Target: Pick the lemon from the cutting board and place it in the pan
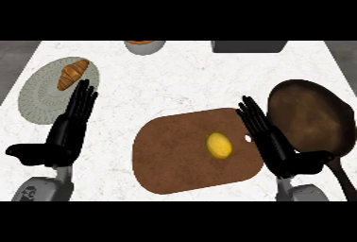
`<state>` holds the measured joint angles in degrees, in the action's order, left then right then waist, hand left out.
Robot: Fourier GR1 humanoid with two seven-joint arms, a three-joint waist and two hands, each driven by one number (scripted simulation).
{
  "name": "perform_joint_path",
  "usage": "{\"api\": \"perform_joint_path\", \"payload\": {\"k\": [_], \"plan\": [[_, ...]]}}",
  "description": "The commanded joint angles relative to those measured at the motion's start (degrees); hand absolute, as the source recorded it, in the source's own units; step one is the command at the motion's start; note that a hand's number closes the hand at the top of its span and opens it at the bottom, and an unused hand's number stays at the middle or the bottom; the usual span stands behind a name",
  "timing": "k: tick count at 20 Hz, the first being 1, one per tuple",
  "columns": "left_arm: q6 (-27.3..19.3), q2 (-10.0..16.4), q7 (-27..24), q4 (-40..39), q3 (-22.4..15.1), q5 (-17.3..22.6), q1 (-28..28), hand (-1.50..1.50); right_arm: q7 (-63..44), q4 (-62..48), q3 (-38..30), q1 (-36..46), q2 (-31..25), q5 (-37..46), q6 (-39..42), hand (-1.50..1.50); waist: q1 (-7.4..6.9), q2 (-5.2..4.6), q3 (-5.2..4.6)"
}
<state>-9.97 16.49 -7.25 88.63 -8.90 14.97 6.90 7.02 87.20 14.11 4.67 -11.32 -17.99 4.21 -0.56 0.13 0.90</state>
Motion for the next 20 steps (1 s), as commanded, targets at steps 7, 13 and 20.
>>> {"api": "perform_joint_path", "payload": {"k": [7,13,20], "plan": [[-0.7,1.8,9.8,-2.3,1.6,1.5,1.1,0.00,-1.6,-2.0,0.9,23.7,-11.9,2.4,20.0,1.50,-3.00,-0.60,-0.95],[-3.0,2.7,15.3,-1.3,3.9,2.1,4.0,0.00,24.5,-11.6,-5.5,18.2,-21.8,11.1,30.2,-1.50,-0.26,-0.78,-0.69],[-2.5,2.3,16.5,0.6,3.6,1.6,3.4,0.00,35.9,-19.2,-4.5,28.8,-26.8,23.7,28.4,-1.50,-1.02,-0.45,-0.83]]}}
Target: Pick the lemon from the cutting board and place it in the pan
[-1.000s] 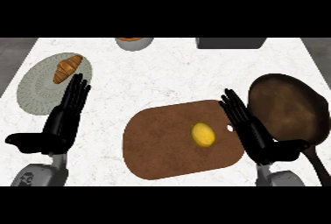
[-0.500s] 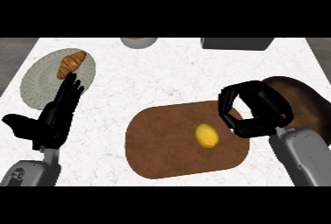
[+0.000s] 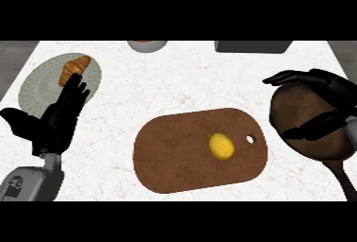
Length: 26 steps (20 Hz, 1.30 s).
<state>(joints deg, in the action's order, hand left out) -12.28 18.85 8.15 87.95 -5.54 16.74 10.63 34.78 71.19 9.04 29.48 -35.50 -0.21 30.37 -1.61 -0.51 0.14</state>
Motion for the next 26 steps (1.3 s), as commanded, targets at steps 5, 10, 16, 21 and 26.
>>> {"api": "perform_joint_path", "payload": {"k": [5,10,16,21,26], "plan": [[0.9,0.0,0.6,-1.6,0.8,-0.7,0.6,0.00,5.8,-6.9,6.5,13.5,-0.1,11.6,1.5,-1.50,-0.29,0.07,-0.15],[0.1,0.5,3.6,0.2,1.8,-0.7,2.0,0.00,-0.2,-0.2,12.8,16.0,0.0,19.9,-1.3,-1.50,0.68,0.45,-0.17],[0.6,-0.5,3.2,2.4,1.0,-0.9,-1.3,0.00,-4.1,0.1,21.6,18.2,2.0,29.4,1.0,-1.50,0.59,0.54,-0.18],[1.0,-0.2,0.7,-1.2,3.1,-1.6,0.0,0.00,-3.9,1.2,28.6,18.3,0.3,36.3,4.8,-1.50,1.24,0.39,-0.19],[-1.0,-1.3,6.5,4.7,1.9,-3.0,-0.1,0.00,-8.9,12.5,27.1,14.0,0.8,37.6,7.6,-1.50,1.66,0.72,-0.14]]}}
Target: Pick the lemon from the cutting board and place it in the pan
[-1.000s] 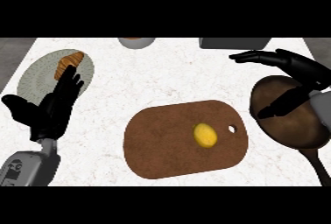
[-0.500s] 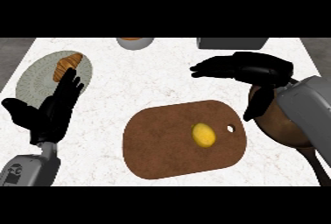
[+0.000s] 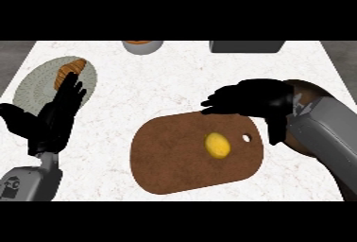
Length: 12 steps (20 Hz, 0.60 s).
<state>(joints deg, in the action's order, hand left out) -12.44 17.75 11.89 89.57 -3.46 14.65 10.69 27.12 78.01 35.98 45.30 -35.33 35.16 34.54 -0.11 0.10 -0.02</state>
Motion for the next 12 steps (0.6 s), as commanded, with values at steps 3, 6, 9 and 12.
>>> {"api": "perform_joint_path", "payload": {"k": [3,6,9,12], "plan": [[1.3,-1.3,-1.0,-1.5,0.1,-1.3,0.1,0.00,0.8,4.4,2.1,-3.2,-0.5,9.0,-1.2,-1.50,0.03,-0.09,0.02],[1.2,-0.2,1.8,0.9,1.4,-0.7,-0.8,0.00,-1.1,11.9,-0.5,-5.3,-5.0,10.4,0.2,-1.50,0.29,0.09,0.02],[-1.8,-3.5,2.6,2.5,-0.9,-3.0,-0.7,0.00,-3.6,16.2,-0.6,-8.8,-3.4,13.3,-1.3,-1.50,0.48,0.11,0.03],[3.1,-1.6,-1.9,-3.1,3.3,-1.6,0.3,0.00,-3.4,13.9,-1.3,-11.3,1.6,16.5,-2.2,-1.50,0.15,-0.12,0.01]]}}
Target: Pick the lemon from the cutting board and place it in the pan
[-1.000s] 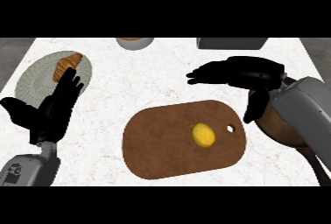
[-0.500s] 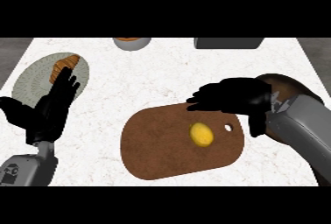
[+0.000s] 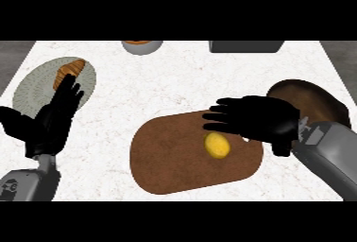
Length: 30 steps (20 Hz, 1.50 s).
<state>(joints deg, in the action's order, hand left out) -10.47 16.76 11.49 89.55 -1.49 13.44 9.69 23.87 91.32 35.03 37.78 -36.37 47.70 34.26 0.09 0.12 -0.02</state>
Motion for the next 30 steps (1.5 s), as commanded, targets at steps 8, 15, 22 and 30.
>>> {"api": "perform_joint_path", "payload": {"k": [8,15,22,30], "plan": [[0.9,-3.1,-0.5,0.3,0.3,-2.5,-1.3,0.00,-8.4,6.4,1.4,-6.1,10.8,9.9,6.9,-1.50,-0.09,-0.06,0.00],[0.1,-4.6,1.9,-0.7,0.8,-4.7,2.7,0.00,-5.4,-4.1,-1.2,-2.9,16.9,16.8,4.1,-1.50,-0.25,-0.14,0.01],[3.5,-3.8,-1.6,-4.6,4.4,-3.9,2.9,0.00,-1.3,-7.0,-0.4,-5.9,17.3,21.9,2.0,-1.50,-0.10,-0.15,0.00],[3.3,-5.7,1.8,0.8,3.3,-5.2,0.3,0.00,2.9,-18.0,-3.9,-3.6,23.0,26.1,-2.5,-1.50,-0.42,-0.15,0.02]]}}
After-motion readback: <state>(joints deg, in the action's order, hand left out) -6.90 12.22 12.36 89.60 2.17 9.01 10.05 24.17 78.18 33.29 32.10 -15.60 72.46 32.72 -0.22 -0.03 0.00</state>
